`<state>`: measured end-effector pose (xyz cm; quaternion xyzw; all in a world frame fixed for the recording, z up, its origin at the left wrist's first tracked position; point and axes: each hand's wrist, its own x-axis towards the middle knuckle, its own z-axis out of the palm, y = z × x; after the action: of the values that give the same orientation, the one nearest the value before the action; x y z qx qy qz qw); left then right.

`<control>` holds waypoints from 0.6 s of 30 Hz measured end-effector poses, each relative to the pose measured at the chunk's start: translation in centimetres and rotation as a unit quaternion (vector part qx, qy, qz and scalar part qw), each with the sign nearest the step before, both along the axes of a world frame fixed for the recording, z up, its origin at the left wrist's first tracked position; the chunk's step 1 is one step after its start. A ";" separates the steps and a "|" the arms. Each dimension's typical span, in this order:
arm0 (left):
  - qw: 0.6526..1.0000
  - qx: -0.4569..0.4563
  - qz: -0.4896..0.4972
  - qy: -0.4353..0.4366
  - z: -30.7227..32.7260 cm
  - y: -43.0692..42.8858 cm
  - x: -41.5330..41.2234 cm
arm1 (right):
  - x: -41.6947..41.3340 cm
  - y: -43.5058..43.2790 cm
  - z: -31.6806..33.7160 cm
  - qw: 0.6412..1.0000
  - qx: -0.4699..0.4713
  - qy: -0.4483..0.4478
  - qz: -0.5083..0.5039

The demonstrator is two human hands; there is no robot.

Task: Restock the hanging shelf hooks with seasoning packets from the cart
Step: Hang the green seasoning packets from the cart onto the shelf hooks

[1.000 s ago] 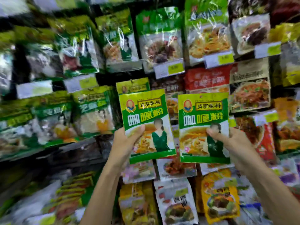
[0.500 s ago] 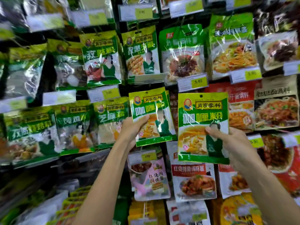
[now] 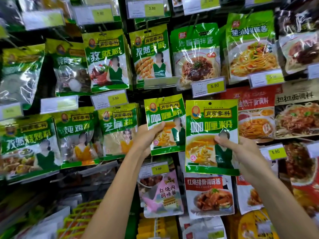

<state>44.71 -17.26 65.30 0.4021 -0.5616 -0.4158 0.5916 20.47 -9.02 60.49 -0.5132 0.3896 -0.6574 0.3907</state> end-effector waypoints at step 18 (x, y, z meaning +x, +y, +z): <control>0.986 -0.069 0.087 -0.127 -3.1 1.9 0.6 | 1.1 -0.3 -0.4 0.999 0.006 0.000 0.045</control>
<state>45.29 -15.33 62.16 0.4576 -0.6224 -0.2683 0.5755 21.55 -9.32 60.10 -0.5280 0.3698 -0.6370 0.4228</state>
